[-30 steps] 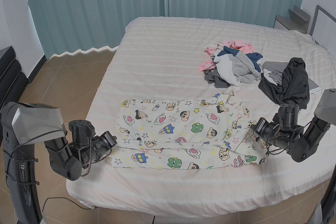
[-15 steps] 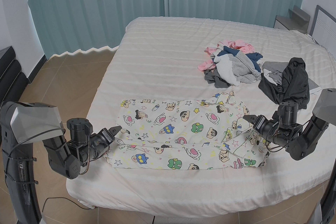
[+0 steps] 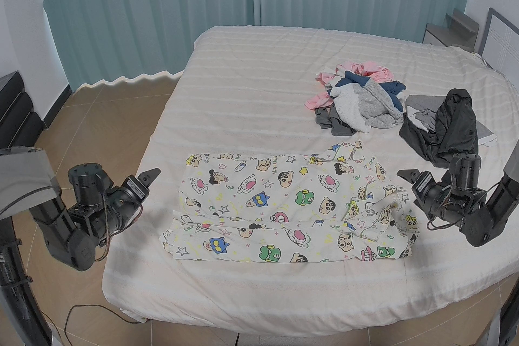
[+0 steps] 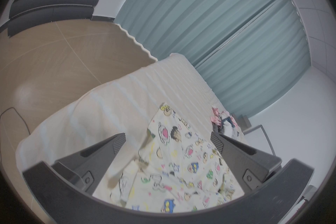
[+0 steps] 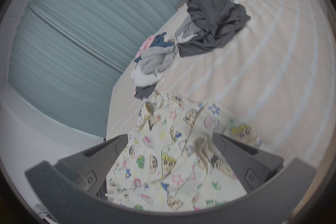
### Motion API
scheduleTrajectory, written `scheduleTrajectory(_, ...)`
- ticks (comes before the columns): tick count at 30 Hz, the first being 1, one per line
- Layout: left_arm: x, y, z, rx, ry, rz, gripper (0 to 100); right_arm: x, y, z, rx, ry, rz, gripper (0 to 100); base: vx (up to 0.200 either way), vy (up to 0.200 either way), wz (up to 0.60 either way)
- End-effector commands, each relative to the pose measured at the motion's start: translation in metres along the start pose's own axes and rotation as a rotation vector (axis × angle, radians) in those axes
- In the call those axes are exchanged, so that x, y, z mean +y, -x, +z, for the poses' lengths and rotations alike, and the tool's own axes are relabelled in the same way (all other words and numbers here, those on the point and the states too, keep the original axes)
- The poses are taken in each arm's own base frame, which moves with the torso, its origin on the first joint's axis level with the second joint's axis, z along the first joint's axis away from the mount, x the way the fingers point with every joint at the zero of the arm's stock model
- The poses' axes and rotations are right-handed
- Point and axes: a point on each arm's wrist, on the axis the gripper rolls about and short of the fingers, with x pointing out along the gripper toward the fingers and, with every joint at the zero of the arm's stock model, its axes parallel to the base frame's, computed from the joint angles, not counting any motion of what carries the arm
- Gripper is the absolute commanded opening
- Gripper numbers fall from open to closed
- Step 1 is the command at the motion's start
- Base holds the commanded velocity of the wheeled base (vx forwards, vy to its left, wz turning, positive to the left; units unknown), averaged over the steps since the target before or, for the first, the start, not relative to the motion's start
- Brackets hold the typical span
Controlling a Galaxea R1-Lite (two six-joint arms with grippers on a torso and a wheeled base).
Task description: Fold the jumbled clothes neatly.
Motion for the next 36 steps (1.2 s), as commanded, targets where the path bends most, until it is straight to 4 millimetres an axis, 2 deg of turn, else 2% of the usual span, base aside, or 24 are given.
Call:
scheduleTrajectory(1,-0.007,0.045,0.009,0.039,0.035,-0.055,100,0.012,0.035,-0.026,0.085,-0.023,0.028,100,0.0,0.0,0.0)
scheduleTrajectory(2,-0.006,0.057,0.005,0.079,0.079,-0.065,100,0.013,0.042,-0.037,0.123,-0.05,0.026,100,0.0,0.0,0.0)
scheduleTrajectory(4,-0.003,0.067,0.001,0.114,0.14,-0.062,100,0.011,0.046,-0.044,0.157,-0.107,0.0,100,0.0,0.0,0.0)
scheduleTrajectory(6,-0.001,0.07,-0.002,0.137,0.18,-0.054,100,0.008,0.045,-0.046,0.169,-0.154,-0.025,100,0.0,0.0,0.0)
scheduleTrajectory(8,0.007,0.074,-0.008,0.199,0.284,-0.041,100,-0.001,0.041,-0.048,0.192,-0.271,-0.102,100,0.0,0.0,0.0)
scheduleTrajectory(14,0.022,0.067,-0.015,0.272,0.332,-0.005,100,-0.013,0.023,-0.055,0.21,-0.299,-0.168,100,0.0,0.0,0.0)
scheduleTrajectory(18,0.032,0.059,-0.023,0.297,0.343,0.035,100,-0.01,0.02,-0.052,0.198,-0.302,-0.152,100,0.0,0.0,0.0)
scheduleTrajectory(26,0.041,0.056,-0.032,0.373,0.359,0.046,100,-0.01,0.006,-0.058,0.214,-0.29,-0.155,100,0.0,0.0,0.0)
scheduleTrajectory(36,0.043,0.055,-0.034,0.375,0.36,0.061,100,-0.015,0.003,-0.061,0.223,-0.287,-0.176,100,0.0,0.0,0.0)
